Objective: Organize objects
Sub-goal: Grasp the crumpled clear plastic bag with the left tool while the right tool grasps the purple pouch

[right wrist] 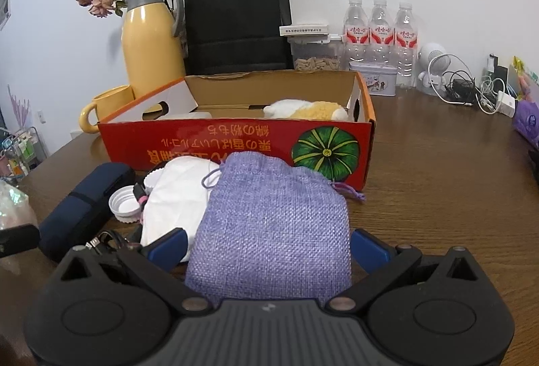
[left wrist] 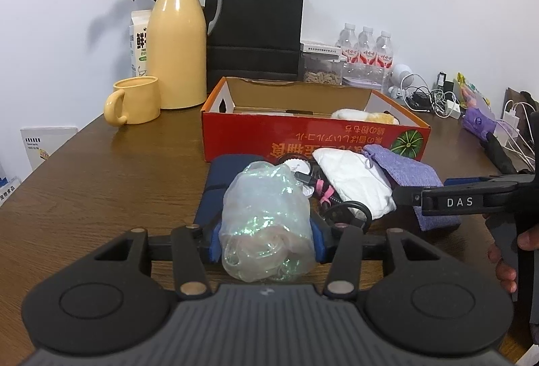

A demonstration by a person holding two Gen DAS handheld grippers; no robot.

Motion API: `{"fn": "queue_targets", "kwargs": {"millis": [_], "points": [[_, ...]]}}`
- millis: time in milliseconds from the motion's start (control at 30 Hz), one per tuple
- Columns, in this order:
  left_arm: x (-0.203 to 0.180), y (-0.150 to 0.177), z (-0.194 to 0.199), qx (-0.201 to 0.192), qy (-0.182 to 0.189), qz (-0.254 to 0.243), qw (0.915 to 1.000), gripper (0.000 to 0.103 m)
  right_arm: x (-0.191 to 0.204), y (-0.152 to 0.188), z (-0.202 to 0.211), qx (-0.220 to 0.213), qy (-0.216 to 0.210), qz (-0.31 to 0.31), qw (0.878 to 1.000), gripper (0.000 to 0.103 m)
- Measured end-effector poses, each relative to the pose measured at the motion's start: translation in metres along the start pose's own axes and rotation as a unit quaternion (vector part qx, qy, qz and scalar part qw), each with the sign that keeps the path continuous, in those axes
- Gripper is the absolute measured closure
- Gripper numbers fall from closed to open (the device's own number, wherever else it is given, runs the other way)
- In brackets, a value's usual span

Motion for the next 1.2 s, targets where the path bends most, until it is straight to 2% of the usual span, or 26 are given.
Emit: {"fn": "queue_targets", "kwargs": {"millis": [67, 133, 300, 333, 400, 467, 533, 567, 600, 667, 733, 833, 900, 1000, 1200], "points": [[0.0, 0.0, 0.0, 0.0, 0.0, 0.001, 1.0, 0.053, -0.001, 0.0, 0.001, -0.003, -0.006, -0.004, 1.0, 0.013], [0.001, 0.001, 0.001, 0.0, -0.001, 0.001, 1.0, 0.053, -0.002, 0.001, 0.002, -0.006, -0.013, -0.008, 1.0, 0.016], [0.003, 0.001, 0.002, 0.0, -0.004, 0.004, 1.0, 0.053, -0.002, 0.002, 0.008, -0.021, -0.026, -0.008, 0.999, 0.04], [0.003, 0.001, 0.002, 0.0, -0.004, 0.004, 1.0, 0.053, -0.002, 0.003, 0.009, -0.023, -0.027, -0.009, 0.999, 0.042], [0.003, 0.0, 0.003, 0.0, -0.002, 0.004, 1.0, 0.053, -0.003, 0.003, 0.01, -0.024, -0.028, -0.011, 0.999, 0.053], [0.004, 0.0, 0.004, -0.001, -0.002, 0.004, 1.0, 0.053, -0.004, 0.004, 0.01, -0.022, -0.03, -0.016, 0.999, 0.058], [0.005, 0.0, 0.005, -0.002, -0.002, 0.004, 1.0, 0.053, -0.005, 0.005, 0.012, -0.027, -0.03, -0.017, 0.999, 0.056], [0.005, 0.0, 0.005, -0.002, -0.003, 0.004, 1.0, 0.053, -0.005, 0.004, 0.014, -0.032, -0.027, -0.016, 0.999, 0.047], [0.006, -0.001, 0.006, -0.002, -0.004, 0.005, 1.0, 0.053, -0.005, 0.004, 0.016, -0.038, -0.022, -0.016, 0.999, 0.024], [0.007, -0.001, 0.006, -0.003, -0.004, 0.005, 1.0, 0.053, -0.008, 0.002, 0.02, -0.055, -0.012, -0.016, 0.998, 0.0], [0.007, -0.002, 0.005, -0.003, -0.005, 0.005, 1.0, 0.053, -0.012, -0.001, 0.017, -0.048, -0.01, -0.016, 0.999, 0.0], [0.006, -0.001, 0.006, -0.003, -0.004, 0.005, 1.0, 0.053, -0.027, -0.005, -0.004, -0.001, -0.016, -0.036, 0.999, 0.0], [0.006, 0.0, 0.007, -0.003, -0.002, 0.006, 1.0, 0.053, -0.035, -0.006, -0.011, 0.012, -0.027, -0.055, 0.998, 0.0], [0.007, 0.001, 0.006, -0.001, -0.002, 0.007, 1.0, 0.053, -0.032, -0.005, -0.005, -0.003, -0.036, -0.049, 0.998, 0.006], [0.008, 0.002, 0.005, 0.002, -0.003, 0.008, 1.0, 0.053, -0.016, -0.001, 0.004, -0.022, -0.019, -0.007, 1.0, 0.003]]}}
Point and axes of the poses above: each gripper's, at about its wrist camera, not at the fingertips, and z roughly against the way its jaws point, x to its left, y to its underside, the point moved 1 cm from there along -z, roughly the way its jaws point, and after that the axes turned 12 degrees about -y, right-handed, at the moved point
